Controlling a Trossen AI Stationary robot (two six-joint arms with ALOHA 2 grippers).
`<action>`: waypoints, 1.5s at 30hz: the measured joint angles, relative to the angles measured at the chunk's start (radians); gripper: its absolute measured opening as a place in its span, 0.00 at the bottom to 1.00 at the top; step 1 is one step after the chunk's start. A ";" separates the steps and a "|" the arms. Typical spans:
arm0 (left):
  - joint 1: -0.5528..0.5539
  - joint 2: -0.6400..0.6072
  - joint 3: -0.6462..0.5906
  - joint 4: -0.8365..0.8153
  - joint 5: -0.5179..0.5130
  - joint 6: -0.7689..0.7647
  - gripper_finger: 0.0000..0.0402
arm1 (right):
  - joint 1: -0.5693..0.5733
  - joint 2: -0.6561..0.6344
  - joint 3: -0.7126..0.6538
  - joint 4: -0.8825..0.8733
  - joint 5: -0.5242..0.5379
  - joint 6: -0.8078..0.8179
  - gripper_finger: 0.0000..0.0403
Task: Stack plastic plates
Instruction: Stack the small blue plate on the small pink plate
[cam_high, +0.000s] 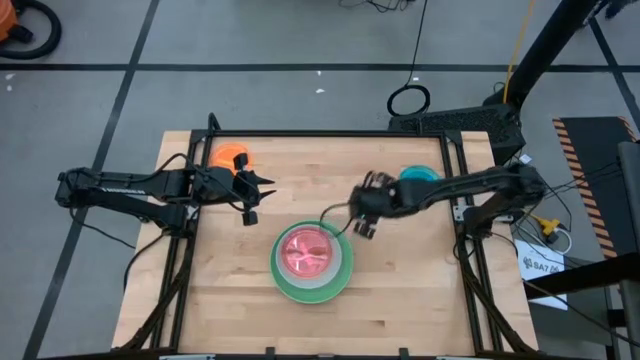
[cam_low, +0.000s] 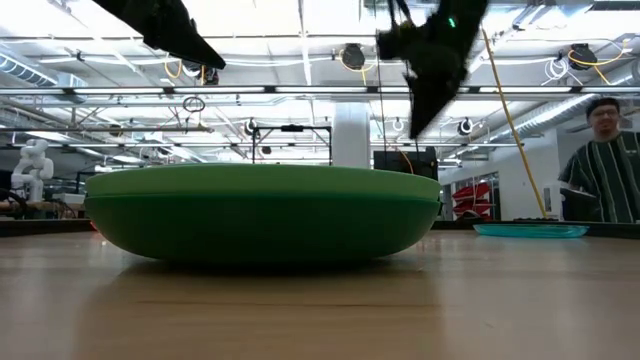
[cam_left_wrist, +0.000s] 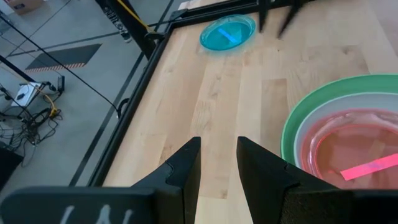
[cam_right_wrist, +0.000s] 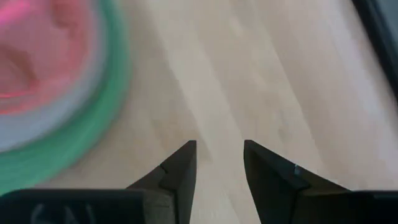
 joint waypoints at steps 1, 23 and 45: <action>0.000 0.000 0.000 0.000 0.000 0.000 0.28 | -0.024 -0.027 -0.040 -0.008 -0.001 0.050 0.31; 0.000 0.000 0.000 0.008 0.000 0.003 0.28 | -0.359 -0.127 -0.436 0.016 -0.079 0.456 0.31; 0.000 0.000 0.000 0.008 0.000 0.003 0.28 | -0.407 -0.029 -0.435 0.069 -0.076 0.438 0.31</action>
